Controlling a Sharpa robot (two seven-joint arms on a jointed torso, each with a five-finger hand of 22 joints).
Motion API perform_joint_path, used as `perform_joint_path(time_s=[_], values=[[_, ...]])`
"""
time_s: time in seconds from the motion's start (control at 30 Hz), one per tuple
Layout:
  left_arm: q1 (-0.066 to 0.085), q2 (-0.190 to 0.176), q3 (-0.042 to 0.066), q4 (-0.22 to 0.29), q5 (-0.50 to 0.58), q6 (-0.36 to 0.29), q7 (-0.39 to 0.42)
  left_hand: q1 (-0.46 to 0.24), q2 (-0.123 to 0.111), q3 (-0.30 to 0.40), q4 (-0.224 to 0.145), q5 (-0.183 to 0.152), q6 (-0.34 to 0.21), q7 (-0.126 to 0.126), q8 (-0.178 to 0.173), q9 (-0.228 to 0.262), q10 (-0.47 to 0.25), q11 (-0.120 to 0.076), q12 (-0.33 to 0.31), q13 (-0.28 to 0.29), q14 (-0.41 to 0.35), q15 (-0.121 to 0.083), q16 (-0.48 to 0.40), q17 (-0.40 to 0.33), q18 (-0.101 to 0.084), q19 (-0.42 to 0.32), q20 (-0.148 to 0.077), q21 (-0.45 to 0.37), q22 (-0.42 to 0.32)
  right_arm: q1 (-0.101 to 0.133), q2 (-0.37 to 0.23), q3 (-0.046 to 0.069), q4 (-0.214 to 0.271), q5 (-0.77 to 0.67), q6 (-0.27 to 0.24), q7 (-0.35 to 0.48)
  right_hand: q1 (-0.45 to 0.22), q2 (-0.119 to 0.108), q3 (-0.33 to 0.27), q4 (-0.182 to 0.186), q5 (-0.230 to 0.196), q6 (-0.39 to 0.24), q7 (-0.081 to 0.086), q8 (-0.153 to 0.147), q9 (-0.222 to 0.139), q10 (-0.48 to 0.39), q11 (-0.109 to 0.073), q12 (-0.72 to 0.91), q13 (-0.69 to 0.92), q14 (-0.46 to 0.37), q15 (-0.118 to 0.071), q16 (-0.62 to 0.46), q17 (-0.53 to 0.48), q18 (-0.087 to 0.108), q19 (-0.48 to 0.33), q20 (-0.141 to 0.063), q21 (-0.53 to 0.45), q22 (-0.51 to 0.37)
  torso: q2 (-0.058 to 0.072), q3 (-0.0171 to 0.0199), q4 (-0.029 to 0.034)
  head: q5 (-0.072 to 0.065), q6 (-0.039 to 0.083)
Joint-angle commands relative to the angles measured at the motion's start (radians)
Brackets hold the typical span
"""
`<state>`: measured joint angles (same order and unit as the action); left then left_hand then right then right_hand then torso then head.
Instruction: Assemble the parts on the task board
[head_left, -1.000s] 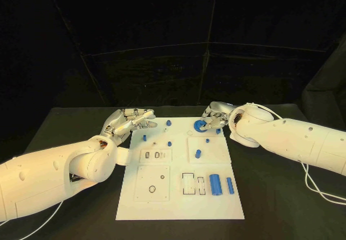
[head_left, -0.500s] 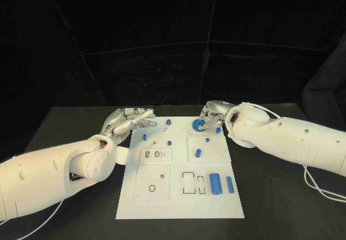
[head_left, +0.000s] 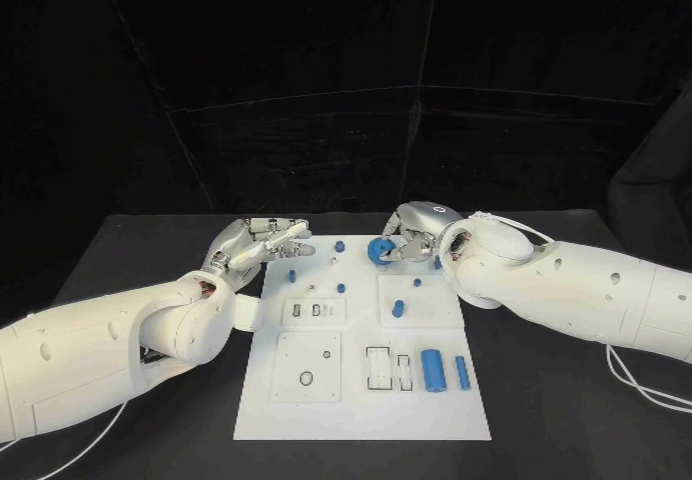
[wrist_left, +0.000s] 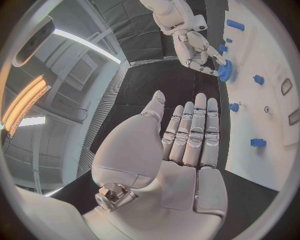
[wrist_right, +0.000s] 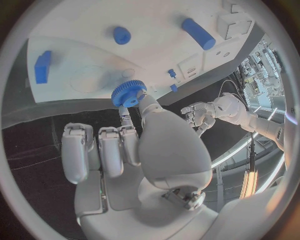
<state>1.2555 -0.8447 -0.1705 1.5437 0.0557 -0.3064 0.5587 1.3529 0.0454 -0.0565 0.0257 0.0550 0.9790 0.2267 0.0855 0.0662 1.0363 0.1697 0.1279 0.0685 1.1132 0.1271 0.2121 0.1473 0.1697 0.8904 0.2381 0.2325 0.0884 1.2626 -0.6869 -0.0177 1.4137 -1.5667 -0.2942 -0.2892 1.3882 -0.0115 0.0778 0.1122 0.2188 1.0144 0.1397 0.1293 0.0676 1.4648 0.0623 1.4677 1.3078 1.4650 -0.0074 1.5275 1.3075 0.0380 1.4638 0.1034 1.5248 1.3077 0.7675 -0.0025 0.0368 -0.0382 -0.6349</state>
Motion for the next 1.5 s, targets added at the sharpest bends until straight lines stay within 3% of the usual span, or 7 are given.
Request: perform_joint_path(time_s=[0.03,0.13,0.63,0.9,1.27,1.5], values=[[0.001,0.0,0.001,-0.006,-0.001,0.011,0.002,-0.001,0.008,0.002,-0.007,-0.005,0.005,0.002,-0.006,-0.001,0.004,0.003,-0.007,0.0,-0.006,-0.001,-0.005,0.002,0.014,0.001,0.005,-0.004,-0.002,0.002,0.022,0.001,0.01,-0.061,-0.048,-0.003,-0.008,-0.005,0.006,-0.002,0.004,0.009,-0.002,0.004,0.002,0.035,-0.009,0.003,0.141,0.083,-0.008,0.003,0.151,-0.012,0.029,-0.005,0.006,0.152,0.001,0.0006,0.0013,0.003,0.002],[0.002,0.001,0.001,-0.011,-0.001,0.011,0.001,-0.001,0.008,0.002,-0.007,-0.005,0.005,0.002,-0.006,-0.001,0.004,0.003,-0.007,0.0,-0.006,-0.001,-0.005,0.002,0.014,0.001,0.005,-0.004,-0.002,0.002,0.052,0.001,-0.002,-0.08,-0.048,0.0,-0.008,-0.005,0.007,-0.002,0.004,0.009,-0.002,0.004,0.002,0.035,-0.009,0.003,0.141,0.083,-0.008,0.003,0.152,-0.012,0.029,-0.005,0.007,0.153,0.001,0.0006,-0.0017,0.006,0.002],[0.002,0.009,0.001,-0.034,-0.002,0.011,0.002,-0.001,0.009,0.002,-0.008,-0.005,0.005,0.001,-0.006,-0.001,0.004,0.003,-0.007,0.0,-0.006,-0.001,-0.005,0.002,0.014,0.001,0.005,-0.004,-0.002,-0.002,0.208,0.0,-0.123,-0.126,-0.018,0.001,-0.007,-0.006,0.01,-0.004,0.005,0.007,-0.001,0.001,0.001,0.032,-0.008,-0.001,0.137,0.083,-0.008,0.002,0.149,-0.012,0.029,-0.006,0.007,0.154,0.001,0.0005,-0.0017,0.01,-0.004],[0.002,0.012,0.001,-0.035,-0.002,0.01,0.002,-0.001,0.009,0.002,-0.008,-0.005,0.005,0.001,-0.006,-0.001,0.004,0.003,-0.007,0.0,-0.006,-0.001,-0.005,0.002,0.014,0.001,0.005,-0.004,-0.002,-0.005,0.246,0.0,-0.162,-0.127,0.021,-0.001,-0.009,-0.007,0.012,-0.003,0.004,0.005,0.0,-0.001,0.0,0.031,-0.008,-0.002,0.136,0.082,-0.008,0.001,0.147,-0.012,0.029,-0.006,0.007,0.154,0.001,0.0018,-0.0011,0.011,-0.006],[0.002,0.014,0.001,-0.037,-0.002,0.008,0.001,-0.001,0.009,0.002,-0.008,-0.005,0.005,0.001,-0.006,-0.001,0.004,0.003,-0.007,0.0,-0.006,-0.001,-0.005,0.002,0.014,0.001,0.005,-0.004,-0.002,-0.008,0.262,0.0,-0.176,-0.118,0.064,0.003,-0.01,-0.009,0.014,-0.004,0.004,0.002,0.001,-0.004,-0.001,0.028,-0.006,-0.006,0.132,0.082,-0.007,0.001,0.145,-0.013,0.03,-0.005,0.007,0.155,0.001,0.0023,-0.0031,0.014,-0.01],[0.002,0.015,0.001,-0.038,-0.002,0.007,0.002,0.0,0.009,0.001,-0.009,-0.005,0.006,0.001,-0.006,-0.001,0.004,0.003,-0.007,0.0,-0.006,-0.001,-0.005,0.002,0.014,0.001,0.005,-0.004,-0.002,-0.009,0.269,-0.001,-0.182,-0.105,0.07,0.009,-0.023,-0.026,0.011,-0.004,-0.002,-0.005,0.006,-0.013,-0.002,0.025,-0.003,-0.009,0.13,0.082,-0.004,0.001,0.146,-0.013,0.03,-0.003,0.008,0.155,0.001,0.0026,-0.0019,0.014,-0.013]])
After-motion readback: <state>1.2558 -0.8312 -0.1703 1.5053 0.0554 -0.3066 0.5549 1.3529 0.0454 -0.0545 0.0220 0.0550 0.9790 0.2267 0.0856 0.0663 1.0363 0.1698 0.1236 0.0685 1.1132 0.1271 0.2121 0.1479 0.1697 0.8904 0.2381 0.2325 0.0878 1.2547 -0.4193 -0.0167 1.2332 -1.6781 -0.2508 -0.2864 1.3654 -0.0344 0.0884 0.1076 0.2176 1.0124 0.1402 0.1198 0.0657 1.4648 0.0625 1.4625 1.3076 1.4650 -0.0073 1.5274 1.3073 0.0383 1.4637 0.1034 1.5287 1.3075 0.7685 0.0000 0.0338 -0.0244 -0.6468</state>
